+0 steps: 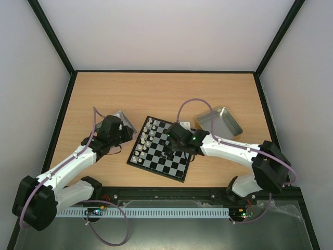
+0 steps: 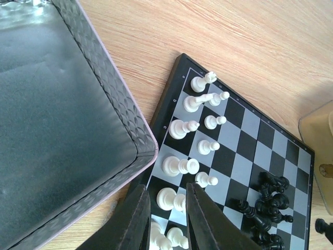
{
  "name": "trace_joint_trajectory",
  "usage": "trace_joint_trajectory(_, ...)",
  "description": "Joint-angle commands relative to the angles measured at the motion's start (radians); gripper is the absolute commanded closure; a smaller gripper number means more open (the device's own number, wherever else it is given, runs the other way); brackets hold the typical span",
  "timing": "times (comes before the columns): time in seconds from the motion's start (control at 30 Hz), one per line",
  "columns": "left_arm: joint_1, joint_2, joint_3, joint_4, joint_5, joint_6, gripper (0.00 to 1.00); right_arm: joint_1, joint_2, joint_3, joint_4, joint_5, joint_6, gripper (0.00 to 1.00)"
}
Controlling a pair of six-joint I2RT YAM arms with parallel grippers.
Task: Set up the chess pieces on the board
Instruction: Place the chess piece on the chessboard.
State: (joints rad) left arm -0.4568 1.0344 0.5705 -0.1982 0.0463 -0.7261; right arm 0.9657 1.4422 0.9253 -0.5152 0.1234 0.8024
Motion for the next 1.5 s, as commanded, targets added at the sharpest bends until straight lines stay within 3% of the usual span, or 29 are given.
trace_joint_trajectory(0.0,0.006,-0.001,0.014,0.025,0.014,-0.006,0.77,-0.053,0.02,-0.042,0.023,0.074,0.046,0.98)
trace_joint_trajectory(0.27,0.004,0.009,0.027,0.055,0.066,0.031,0.76,-0.213,0.13,-0.037,0.171,-0.026,0.0,0.98)
trace_joint_trajectory(0.4,0.004,0.025,0.039,0.062,0.068,0.046,0.76,-0.247,0.202,0.017,0.162,-0.023,-0.016,0.98)
trace_joint_trajectory(1.03,0.004,0.03,0.034,0.065,0.066,0.049,0.76,-0.256,0.277,0.047,0.123,0.066,0.01,0.95)
trace_joint_trajectory(1.47,0.004,0.022,0.041,0.059,0.069,0.048,0.76,-0.258,0.245,0.068,0.124,0.032,-0.02,0.8)
